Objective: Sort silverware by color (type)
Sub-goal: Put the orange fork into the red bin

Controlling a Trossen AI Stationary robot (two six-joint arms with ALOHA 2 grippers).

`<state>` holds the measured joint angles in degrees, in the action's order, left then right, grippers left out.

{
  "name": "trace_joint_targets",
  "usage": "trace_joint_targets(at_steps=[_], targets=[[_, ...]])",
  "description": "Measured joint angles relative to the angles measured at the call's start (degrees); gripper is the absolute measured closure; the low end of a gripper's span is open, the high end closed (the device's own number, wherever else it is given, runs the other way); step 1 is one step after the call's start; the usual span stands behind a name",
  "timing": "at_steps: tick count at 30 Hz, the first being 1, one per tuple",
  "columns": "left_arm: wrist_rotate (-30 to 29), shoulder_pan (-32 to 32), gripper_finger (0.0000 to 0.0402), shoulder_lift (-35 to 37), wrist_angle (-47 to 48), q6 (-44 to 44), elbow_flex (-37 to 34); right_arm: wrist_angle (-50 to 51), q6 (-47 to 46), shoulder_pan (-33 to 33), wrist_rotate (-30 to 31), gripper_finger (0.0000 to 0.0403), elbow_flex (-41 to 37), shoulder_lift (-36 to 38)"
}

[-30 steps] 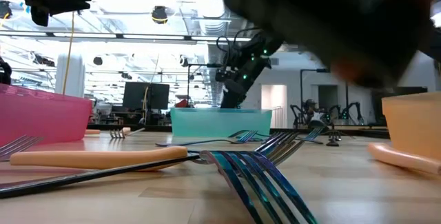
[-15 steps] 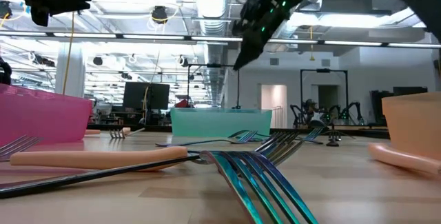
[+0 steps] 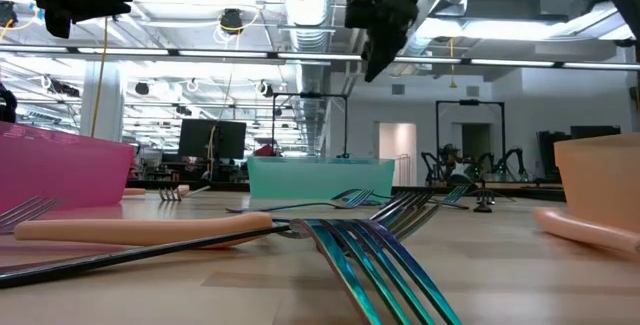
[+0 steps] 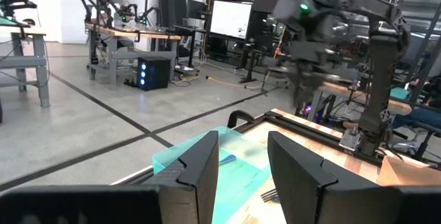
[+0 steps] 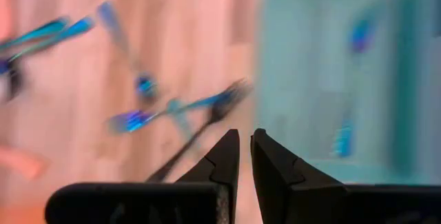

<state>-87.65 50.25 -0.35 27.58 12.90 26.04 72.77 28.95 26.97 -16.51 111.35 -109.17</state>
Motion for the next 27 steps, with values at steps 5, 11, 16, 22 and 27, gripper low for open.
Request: trace_joint_targets(at_steps=[5,11,16,22,27], targets=[[0.0,0.0,0.0289,0.01,-0.01,0.01,0.0,6.86,0.01,-8.12,-0.06,0.0339,-0.54,-0.84],[0.04,0.01,0.0289,0.01,0.0,0.01,0.0,6.63,-3.1,-18.96,-1.41,0.0339,-3.82,0.2],[0.04,0.01,0.0289,0.01,0.01,0.01,0.0,7.06,-7.97,-28.75,-1.73,0.0339,-5.08,0.35],[0.06,0.01,0.0289,0.01,-0.01,0.01,0.0,3.51,-12.43,-39.31,-1.55,0.034,-8.64,0.31],[0.04,0.01,0.0289,0.0,0.01,0.01,0.0,-5.77,-14.38,-46.07,-1.57,0.034,-13.73,0.29]])
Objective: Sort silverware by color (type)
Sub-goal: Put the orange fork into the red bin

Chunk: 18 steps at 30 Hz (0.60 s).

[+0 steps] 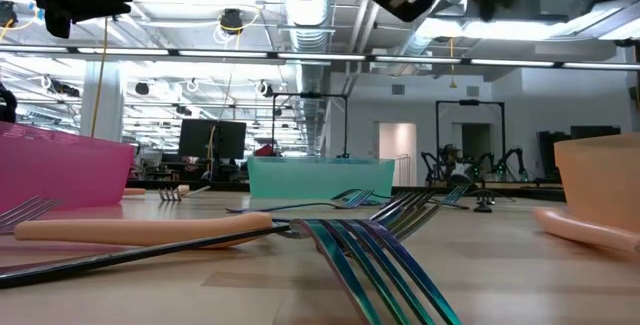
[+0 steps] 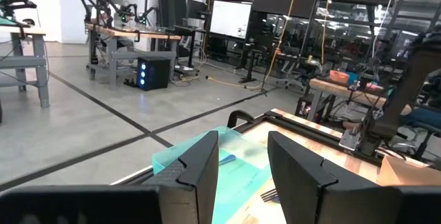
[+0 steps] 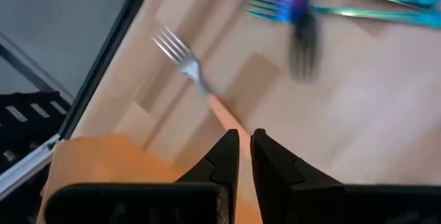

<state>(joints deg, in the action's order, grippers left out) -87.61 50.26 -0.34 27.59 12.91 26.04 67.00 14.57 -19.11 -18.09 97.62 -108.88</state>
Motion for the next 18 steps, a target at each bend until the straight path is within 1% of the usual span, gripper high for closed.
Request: trace_joint_targets(at_steps=[4,8,11,14,18], targets=[[-0.01,0.0,0.0289,0.01,0.0,0.0,0.0,-3.32,-0.04,-3.43,0.01,0.034,-4.85,0.02],[0.0,-0.01,0.0289,0.0,-0.02,0.0,0.0,-7.03,0.54,-4.55,0.84,0.034,-8.68,-0.05],[-0.01,-0.01,0.0289,0.01,-0.02,0.0,0.0,-9.85,1.97,-4.46,3.3,0.0339,-9.61,-0.03],[-0.06,-0.02,0.0289,-0.01,-0.03,0.06,0.0,-10.3,4.32,-4.38,3.8,0.0333,-9.81,-0.03],[-0.11,0.0,0.0289,0.01,-0.02,0.39,0.0,-10.29,5.42,-4.55,4.57,0.0308,-9.81,-0.2]])
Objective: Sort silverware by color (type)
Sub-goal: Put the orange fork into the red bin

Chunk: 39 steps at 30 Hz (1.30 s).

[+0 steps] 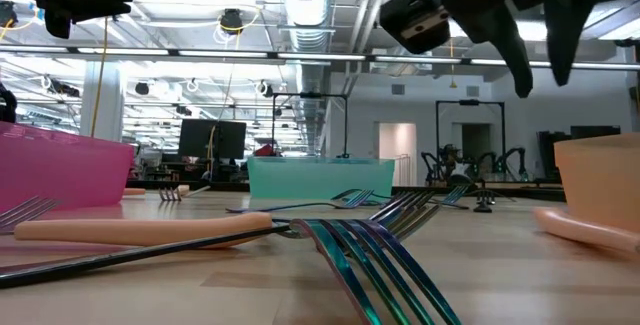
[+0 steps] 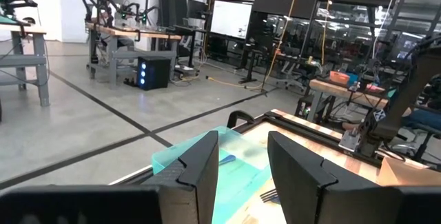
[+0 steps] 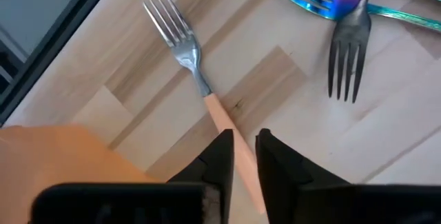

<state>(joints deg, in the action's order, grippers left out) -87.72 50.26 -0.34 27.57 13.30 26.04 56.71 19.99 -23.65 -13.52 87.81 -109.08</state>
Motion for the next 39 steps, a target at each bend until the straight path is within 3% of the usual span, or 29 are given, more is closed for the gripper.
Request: trace_joint_targets(at_steps=[7,12,31,39], targets=[[-0.04,0.0,0.0289,0.0,-0.02,0.02,0.0,-0.43,1.33,-0.84,1.14,0.0232,-0.05,0.0],[-0.07,0.0,0.0289,0.0,0.0,0.02,0.0,-5.2,0.86,-1.23,2.76,0.0206,-4.91,-0.06],[-0.09,-0.01,0.0289,0.0,-0.02,0.04,0.0,-13.52,1.2,-0.73,10.57,0.021,-18.78,0.04],[-0.09,-0.01,0.0289,-0.01,-0.02,0.48,0.0,-13.75,0.82,-0.3,12.06,0.027,-18.78,0.04]])
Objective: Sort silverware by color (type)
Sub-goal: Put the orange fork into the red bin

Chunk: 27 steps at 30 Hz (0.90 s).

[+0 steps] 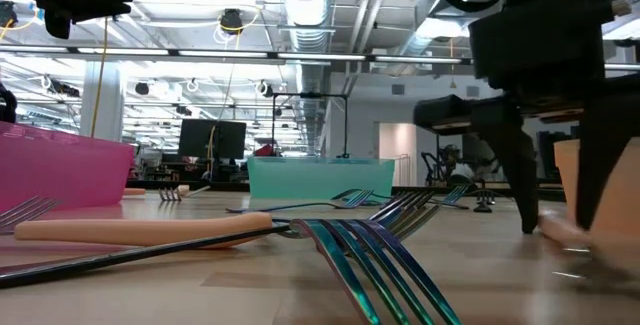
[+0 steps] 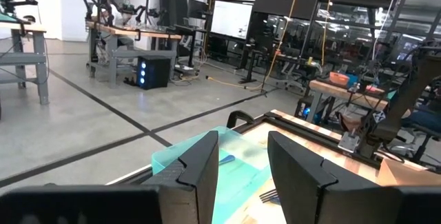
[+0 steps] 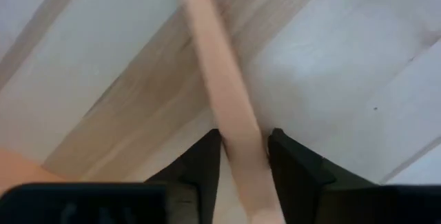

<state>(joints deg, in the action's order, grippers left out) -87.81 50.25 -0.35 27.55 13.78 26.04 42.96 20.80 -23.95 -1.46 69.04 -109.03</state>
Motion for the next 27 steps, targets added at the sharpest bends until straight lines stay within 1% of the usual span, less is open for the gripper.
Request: trace_joint_targets(at_steps=[3,6,16,23,27], targets=[[0.0,0.0,0.0289,0.0,0.0,0.0,0.0,-0.12,-0.6,0.01,0.14,0.0297,0.0,0.0],[0.0,0.01,0.0289,0.01,0.0,0.0,0.0,-0.18,-1.79,0.07,0.14,0.0311,0.0,0.0],[0.0,0.0,0.0289,0.01,0.02,0.0,0.0,-0.2,-6.24,0.73,0.07,0.0311,0.0,0.04],[0.0,0.01,0.0289,0.01,0.04,0.0,0.0,0.28,-6.41,2.0,-1.55,0.0311,0.78,0.57],[0.0,-0.01,0.0289,0.01,0.04,0.0,0.0,2.64,-5.68,2.56,-1.72,0.0311,1.94,0.63]])
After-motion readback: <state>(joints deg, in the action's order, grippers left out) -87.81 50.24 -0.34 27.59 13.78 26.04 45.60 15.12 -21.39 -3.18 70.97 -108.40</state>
